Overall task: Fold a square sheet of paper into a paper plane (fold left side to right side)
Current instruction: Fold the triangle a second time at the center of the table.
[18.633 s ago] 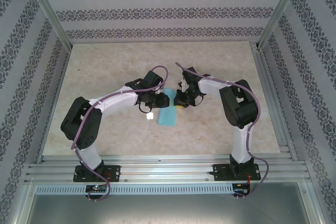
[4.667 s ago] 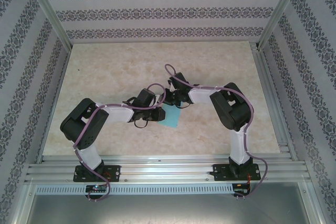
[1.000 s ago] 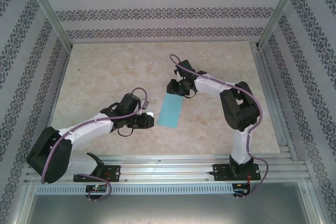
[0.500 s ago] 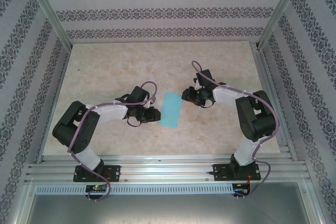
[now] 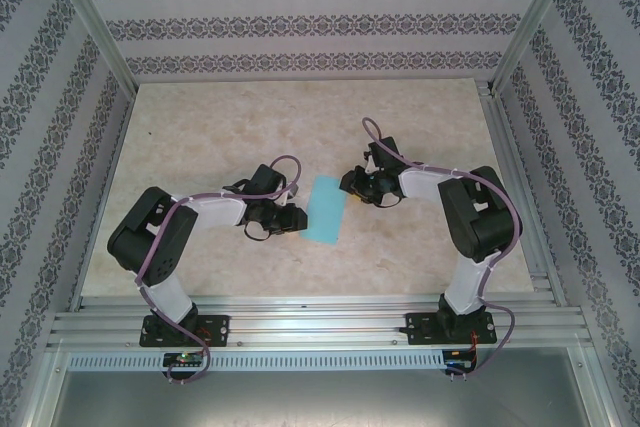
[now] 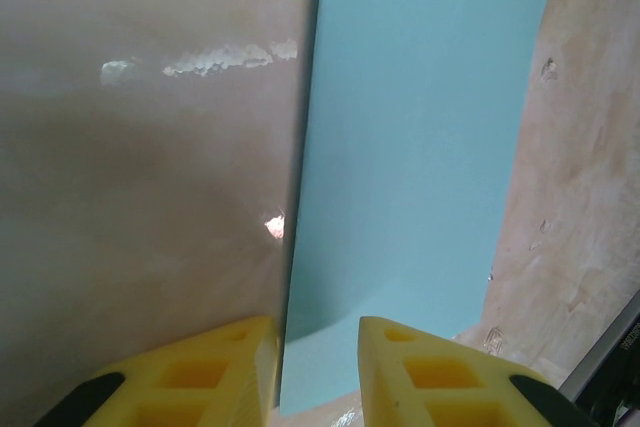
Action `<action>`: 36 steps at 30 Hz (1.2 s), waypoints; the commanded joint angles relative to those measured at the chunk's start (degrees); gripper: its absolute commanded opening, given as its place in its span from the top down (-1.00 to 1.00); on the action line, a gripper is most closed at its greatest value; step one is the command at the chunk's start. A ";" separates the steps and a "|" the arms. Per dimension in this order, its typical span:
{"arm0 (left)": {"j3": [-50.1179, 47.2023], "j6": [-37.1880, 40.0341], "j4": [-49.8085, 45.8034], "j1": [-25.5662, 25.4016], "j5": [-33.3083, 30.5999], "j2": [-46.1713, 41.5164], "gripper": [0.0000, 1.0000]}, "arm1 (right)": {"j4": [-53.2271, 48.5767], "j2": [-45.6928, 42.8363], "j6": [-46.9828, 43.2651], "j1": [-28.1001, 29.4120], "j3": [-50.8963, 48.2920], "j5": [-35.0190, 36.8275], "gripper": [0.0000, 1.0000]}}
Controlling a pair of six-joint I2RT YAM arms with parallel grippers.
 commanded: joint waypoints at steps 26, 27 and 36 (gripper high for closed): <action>-0.36 -0.64 2.69 -0.19 0.67 2.02 0.46 | 6.80 -0.70 3.00 1.71 -2.32 -3.42 0.45; -0.48 -0.72 2.68 -0.14 0.67 2.03 0.46 | 7.26 -0.79 3.26 1.71 -2.64 -3.60 0.45; -0.24 -0.65 2.70 -0.14 0.85 2.20 0.46 | 13.69 -2.62 8.11 2.91 -7.77 -5.40 0.44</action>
